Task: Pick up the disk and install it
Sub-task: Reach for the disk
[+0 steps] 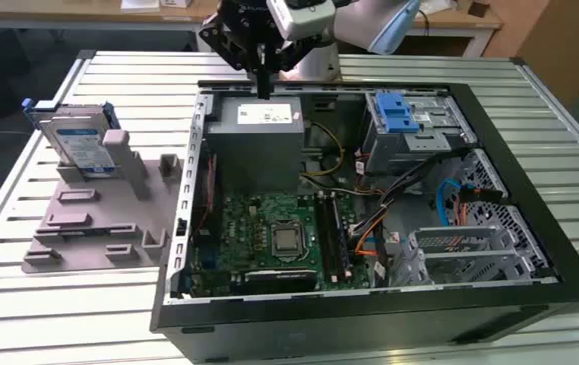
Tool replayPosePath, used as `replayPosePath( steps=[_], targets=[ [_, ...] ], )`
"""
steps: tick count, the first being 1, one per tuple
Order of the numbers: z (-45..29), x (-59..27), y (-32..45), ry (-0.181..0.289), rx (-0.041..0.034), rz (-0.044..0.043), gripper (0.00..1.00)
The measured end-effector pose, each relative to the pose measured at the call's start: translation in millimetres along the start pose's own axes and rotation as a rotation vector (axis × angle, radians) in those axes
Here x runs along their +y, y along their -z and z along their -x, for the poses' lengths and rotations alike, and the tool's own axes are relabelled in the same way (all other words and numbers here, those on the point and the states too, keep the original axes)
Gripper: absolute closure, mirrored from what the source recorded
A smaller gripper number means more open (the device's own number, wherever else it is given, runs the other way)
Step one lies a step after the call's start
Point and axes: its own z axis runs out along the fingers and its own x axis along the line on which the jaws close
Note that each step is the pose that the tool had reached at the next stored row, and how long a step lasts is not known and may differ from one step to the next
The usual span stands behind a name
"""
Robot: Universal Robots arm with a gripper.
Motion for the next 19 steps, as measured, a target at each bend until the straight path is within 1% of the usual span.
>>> replayPosePath(
  steps=[7,13,19],
  targets=[
    [-0.5,0.0,0.0,0.0,0.0,-0.0001,0.89],
    [-3.9,-0.3,0.0,0.0,-0.0001,-0.0001,0.89],
    [-4.8,-0.4,-0.1,0.0,0.0,0.0,0.89]
  ],
)
